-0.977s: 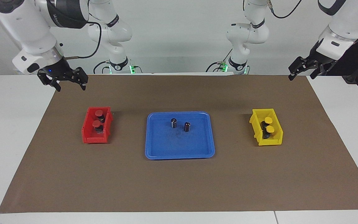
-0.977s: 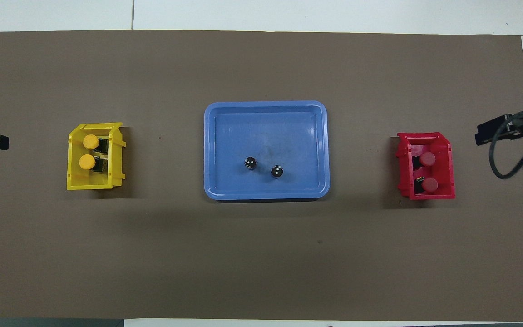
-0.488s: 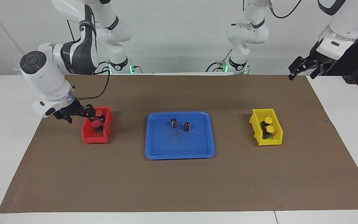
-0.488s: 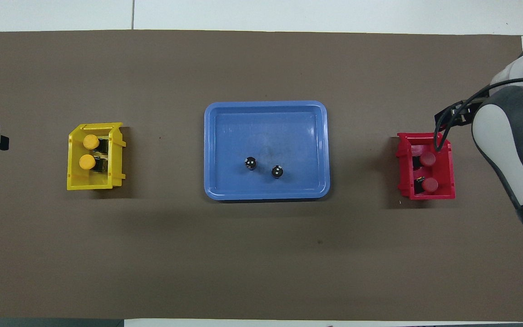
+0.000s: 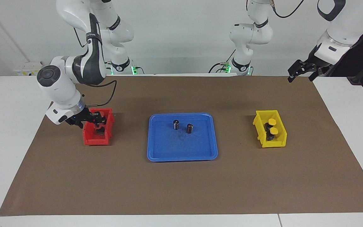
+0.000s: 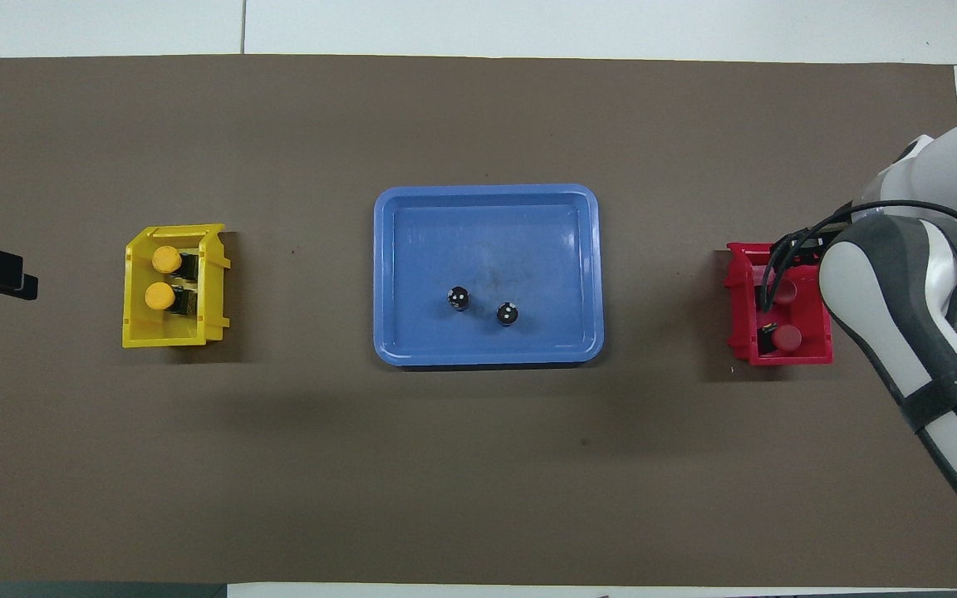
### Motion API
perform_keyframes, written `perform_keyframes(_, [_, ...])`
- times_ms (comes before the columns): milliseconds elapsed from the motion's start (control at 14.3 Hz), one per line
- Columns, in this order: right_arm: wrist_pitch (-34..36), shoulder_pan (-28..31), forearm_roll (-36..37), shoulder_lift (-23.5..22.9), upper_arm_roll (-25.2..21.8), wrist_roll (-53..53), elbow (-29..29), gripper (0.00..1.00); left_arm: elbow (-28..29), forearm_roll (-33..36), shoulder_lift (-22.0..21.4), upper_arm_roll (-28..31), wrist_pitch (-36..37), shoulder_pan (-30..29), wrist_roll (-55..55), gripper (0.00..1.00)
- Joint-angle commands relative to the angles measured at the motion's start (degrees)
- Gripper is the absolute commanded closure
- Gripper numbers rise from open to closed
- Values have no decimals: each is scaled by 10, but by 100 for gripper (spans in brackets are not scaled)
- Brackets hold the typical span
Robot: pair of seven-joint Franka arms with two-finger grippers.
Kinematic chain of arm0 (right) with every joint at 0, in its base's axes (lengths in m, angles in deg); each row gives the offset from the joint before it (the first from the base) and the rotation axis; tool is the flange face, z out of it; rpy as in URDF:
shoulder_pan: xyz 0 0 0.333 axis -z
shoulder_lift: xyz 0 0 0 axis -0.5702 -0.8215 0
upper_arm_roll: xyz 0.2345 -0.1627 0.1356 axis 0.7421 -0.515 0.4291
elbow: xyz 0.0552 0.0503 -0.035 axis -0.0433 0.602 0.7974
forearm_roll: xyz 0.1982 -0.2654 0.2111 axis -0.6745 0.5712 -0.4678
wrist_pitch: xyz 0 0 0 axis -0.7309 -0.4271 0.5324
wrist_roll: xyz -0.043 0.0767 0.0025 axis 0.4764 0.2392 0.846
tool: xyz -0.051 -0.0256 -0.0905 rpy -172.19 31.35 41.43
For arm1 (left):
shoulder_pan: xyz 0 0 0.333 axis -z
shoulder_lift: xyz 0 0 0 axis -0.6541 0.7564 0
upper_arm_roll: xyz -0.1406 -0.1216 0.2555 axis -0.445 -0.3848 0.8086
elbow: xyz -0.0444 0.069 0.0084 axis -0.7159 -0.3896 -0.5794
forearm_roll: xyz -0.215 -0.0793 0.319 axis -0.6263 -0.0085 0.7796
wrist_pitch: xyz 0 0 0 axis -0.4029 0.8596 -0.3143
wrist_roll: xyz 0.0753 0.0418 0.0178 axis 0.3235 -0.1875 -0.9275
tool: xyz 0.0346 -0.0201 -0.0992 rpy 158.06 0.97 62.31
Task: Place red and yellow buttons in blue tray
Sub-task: 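Grasp a red button in the red rack with the right gripper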
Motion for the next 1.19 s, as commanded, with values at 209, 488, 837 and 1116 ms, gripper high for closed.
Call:
perform_keyframes(209, [-54,0,-19,27,3,1,64,25,27,9,-22,-4,-15,3,4,0])
perform_keyframes(488, [-67,0,-17,32,3,20,79,28,27,9,-22,-4,-14,3,3,0])
perform_keyframes(837, [-115,1,-17,38,3,35,123,28,28,9,-22,-4,-17,4,0,0])
perform_keyframes(1116, [-115,0,-17,32,3,42,119,28,25,9,-22,-4,-16,4,1,0])
